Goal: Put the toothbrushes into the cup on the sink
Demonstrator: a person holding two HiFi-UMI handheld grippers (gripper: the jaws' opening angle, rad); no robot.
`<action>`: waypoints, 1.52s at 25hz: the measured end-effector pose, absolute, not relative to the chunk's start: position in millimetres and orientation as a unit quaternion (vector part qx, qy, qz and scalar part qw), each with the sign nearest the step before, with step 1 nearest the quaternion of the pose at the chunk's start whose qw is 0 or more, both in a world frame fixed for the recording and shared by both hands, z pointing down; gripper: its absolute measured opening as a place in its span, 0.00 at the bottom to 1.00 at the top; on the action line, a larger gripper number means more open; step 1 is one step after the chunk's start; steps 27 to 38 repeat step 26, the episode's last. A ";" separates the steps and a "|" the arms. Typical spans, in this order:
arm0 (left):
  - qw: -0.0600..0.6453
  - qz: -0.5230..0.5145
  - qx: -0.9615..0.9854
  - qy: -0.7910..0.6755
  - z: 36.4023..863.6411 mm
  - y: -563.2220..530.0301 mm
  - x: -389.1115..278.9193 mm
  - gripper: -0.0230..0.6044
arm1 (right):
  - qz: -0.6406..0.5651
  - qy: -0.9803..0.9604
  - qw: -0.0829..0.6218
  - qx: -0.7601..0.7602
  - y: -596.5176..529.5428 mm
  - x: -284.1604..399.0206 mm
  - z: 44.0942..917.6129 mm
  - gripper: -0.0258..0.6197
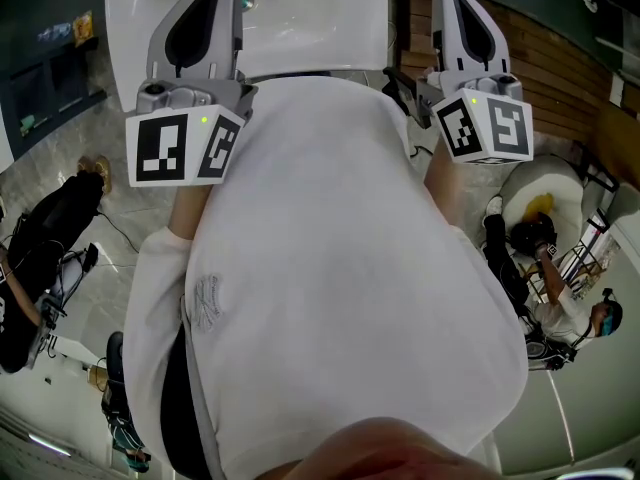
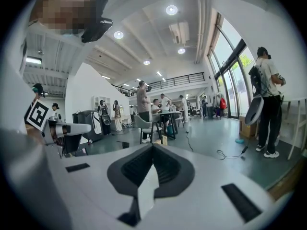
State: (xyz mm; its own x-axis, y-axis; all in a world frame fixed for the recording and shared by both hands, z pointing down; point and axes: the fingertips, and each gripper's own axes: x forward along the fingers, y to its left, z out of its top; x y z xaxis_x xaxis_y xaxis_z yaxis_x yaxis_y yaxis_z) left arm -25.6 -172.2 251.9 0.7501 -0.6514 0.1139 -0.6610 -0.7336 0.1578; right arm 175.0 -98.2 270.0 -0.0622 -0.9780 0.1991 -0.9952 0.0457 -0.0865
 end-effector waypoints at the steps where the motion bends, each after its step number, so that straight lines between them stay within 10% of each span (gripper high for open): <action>1: 0.094 0.025 0.931 -0.353 251.9 -172.9 -25.6 0.04 | 0.099 -0.722 0.045 0.684 -98.8 174.9 270.0 0.06; 38: 0.091 0.021 0.932 -0.351 252.7 -178.1 -28.4 0.04 | 0.091 -0.714 0.050 0.693 -100.3 177.1 271.3 0.06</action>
